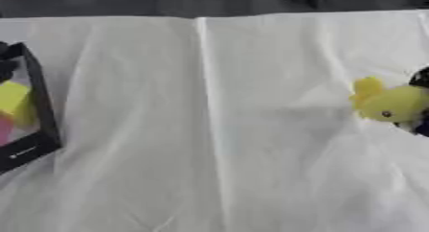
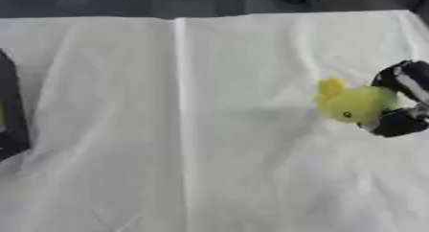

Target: Pick up the objects with one hand, pass them to the other hand, and then place them into the box on the other side of the table.

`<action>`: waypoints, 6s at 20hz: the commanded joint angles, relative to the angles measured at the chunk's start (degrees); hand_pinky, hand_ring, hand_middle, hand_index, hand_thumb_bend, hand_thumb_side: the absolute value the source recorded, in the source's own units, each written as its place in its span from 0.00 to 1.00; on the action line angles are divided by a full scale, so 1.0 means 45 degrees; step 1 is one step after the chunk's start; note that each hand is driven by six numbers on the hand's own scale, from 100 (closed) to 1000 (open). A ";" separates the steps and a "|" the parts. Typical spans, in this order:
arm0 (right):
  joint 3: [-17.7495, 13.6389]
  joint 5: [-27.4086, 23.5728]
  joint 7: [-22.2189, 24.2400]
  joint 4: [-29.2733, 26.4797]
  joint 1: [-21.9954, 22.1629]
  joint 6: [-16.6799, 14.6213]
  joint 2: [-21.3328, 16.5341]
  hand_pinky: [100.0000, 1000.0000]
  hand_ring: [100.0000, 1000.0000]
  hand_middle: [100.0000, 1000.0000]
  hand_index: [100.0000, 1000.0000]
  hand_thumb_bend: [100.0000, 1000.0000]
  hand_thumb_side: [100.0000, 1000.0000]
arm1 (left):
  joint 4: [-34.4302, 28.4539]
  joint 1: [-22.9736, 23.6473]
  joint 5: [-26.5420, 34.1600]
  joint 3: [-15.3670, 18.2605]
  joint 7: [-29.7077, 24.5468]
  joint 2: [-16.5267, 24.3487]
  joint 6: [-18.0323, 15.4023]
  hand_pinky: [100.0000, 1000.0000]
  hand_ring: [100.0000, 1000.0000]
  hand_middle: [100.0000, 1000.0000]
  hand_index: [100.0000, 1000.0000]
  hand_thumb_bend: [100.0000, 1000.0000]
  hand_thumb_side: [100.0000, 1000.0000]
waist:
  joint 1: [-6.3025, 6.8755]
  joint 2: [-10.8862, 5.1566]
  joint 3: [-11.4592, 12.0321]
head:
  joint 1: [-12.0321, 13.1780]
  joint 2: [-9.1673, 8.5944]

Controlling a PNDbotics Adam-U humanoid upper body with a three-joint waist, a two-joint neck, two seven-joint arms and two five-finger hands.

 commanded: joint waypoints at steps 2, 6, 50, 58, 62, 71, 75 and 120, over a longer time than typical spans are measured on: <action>0.0292 -0.0186 -0.0744 -0.0263 -0.0940 -0.0142 0.0140 0.72 0.49 0.37 0.32 0.18 0.00 | -0.0225 -0.0419 -0.0011 0.0011 -0.0086 0.0547 0.0088 0.87 0.71 0.74 0.73 0.00 0.71 | 0.0013 -0.0386 0.0053 | 0.0259 -0.0189; 0.0970 -0.0153 -0.1232 -0.0264 -0.1988 -0.0224 0.0879 0.69 0.45 0.37 0.32 0.14 0.00 | -0.0225 -0.0891 -0.0183 -0.0184 -0.0436 0.0921 0.0473 0.87 0.72 0.75 0.75 0.00 0.71 | 0.0042 -0.0454 0.0108 | 0.0569 -0.0231; 0.6138 0.2300 -0.4254 0.0545 -0.4780 -0.0067 0.7413 0.61 0.38 0.41 0.36 0.00 0.00 | -0.0225 -0.9182 -0.8081 -0.6228 -1.2326 0.1457 0.3541 0.87 0.82 0.82 0.86 0.11 0.35 | 0.0390 -0.1065 0.0412 | 0.1126 0.0507; 0.6355 0.2448 -0.4343 0.0897 -0.4997 -0.0263 0.7738 0.60 0.38 0.41 0.36 0.00 0.00 | -0.0225 -0.9338 -1.0487 -0.6626 -1.4202 0.1098 0.3603 0.90 0.85 0.83 0.91 0.44 0.36 | 0.0366 -0.1037 0.0450 | 0.1141 0.0454; 0.6428 0.2442 -0.4406 0.0984 -0.5006 -0.0378 0.7771 0.60 0.37 0.41 0.35 0.00 0.00 | -0.0209 -0.9296 -1.1662 -0.6653 -1.4666 0.1028 0.3351 0.89 0.86 0.83 0.93 0.52 0.32 | 0.0346 -0.1012 0.0460 | 0.1173 0.0371; 0.6785 0.2902 -0.4578 0.1229 -0.4974 -0.1014 0.7877 0.60 0.38 0.41 0.35 0.00 0.00 | 0.0460 -0.9373 -1.3248 -0.6986 -1.4633 0.0619 0.3172 0.86 0.84 0.80 0.92 0.17 0.18 | 0.0309 -0.1008 0.0465 | 0.1337 0.0317; 0.6914 0.2947 -0.4556 0.1337 -0.4986 -0.1185 0.7934 0.61 0.38 0.41 0.35 0.00 0.00 | 0.0695 -0.9400 -1.3132 -0.7114 -1.4339 0.0462 0.3385 0.83 0.82 0.78 0.89 0.01 0.22 | 0.0300 -0.1016 0.0468 | 0.1370 0.0334; 0.7055 0.2708 -0.4891 0.1444 -0.4842 -0.2300 0.7741 0.60 0.37 0.41 0.36 0.00 0.00 | 0.2693 -0.9477 -1.3472 -0.7643 -1.3133 -0.0420 0.2918 0.74 0.72 0.64 0.77 0.09 0.23 | 0.0326 -0.1089 0.0522 | 0.1340 0.0478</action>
